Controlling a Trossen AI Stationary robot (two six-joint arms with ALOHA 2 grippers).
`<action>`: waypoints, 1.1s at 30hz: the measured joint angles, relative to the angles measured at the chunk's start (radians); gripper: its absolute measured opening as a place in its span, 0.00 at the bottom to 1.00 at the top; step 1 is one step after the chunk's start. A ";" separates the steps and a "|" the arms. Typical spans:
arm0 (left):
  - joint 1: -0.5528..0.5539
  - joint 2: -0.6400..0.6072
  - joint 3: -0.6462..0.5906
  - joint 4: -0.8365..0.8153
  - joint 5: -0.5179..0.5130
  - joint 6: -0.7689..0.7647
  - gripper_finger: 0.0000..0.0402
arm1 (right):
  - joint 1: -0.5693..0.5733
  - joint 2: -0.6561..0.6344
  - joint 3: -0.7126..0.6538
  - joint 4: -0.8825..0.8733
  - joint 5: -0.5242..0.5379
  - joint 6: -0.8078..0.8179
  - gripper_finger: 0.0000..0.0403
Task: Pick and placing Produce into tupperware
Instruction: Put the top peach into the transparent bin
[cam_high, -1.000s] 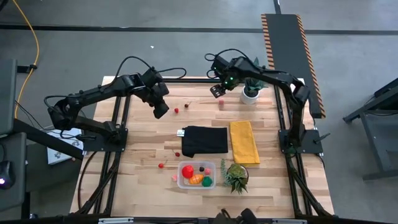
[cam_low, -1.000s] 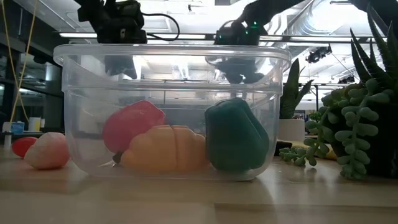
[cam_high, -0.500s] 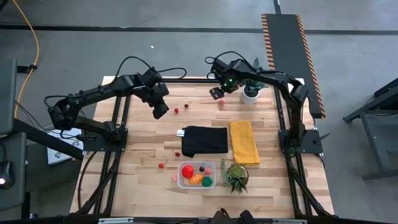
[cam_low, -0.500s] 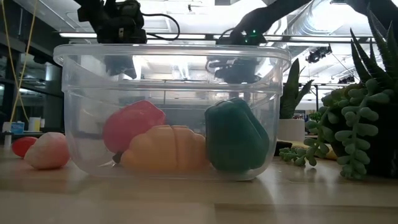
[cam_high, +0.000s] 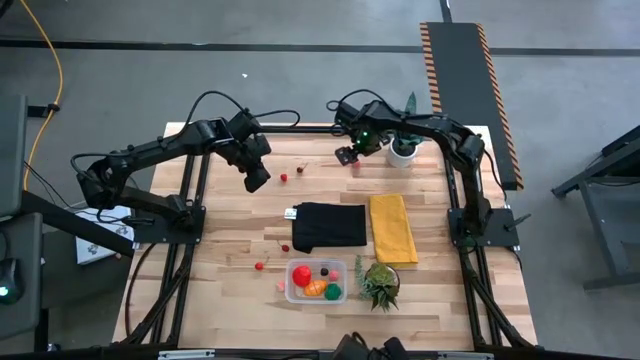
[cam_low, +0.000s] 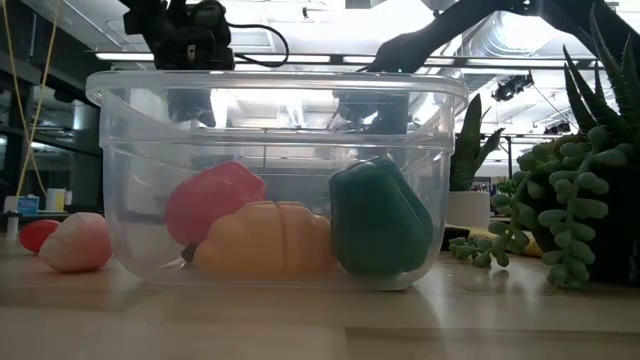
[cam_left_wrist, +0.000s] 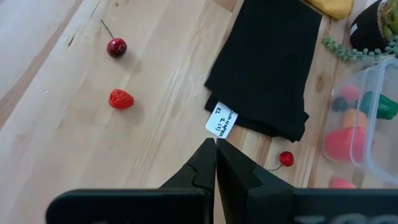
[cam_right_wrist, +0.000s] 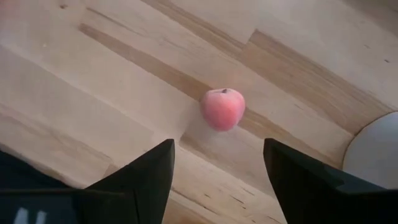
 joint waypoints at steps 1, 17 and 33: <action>0.000 0.000 0.000 0.000 0.000 0.000 0.01 | -0.002 0.000 0.000 0.002 0.000 0.008 0.59; 0.000 0.000 0.000 0.001 0.001 0.001 0.01 | -0.020 0.039 0.000 0.008 -0.037 0.042 0.59; 0.000 0.000 0.000 0.002 0.003 0.001 0.01 | -0.027 0.093 0.000 0.056 -0.072 0.036 0.59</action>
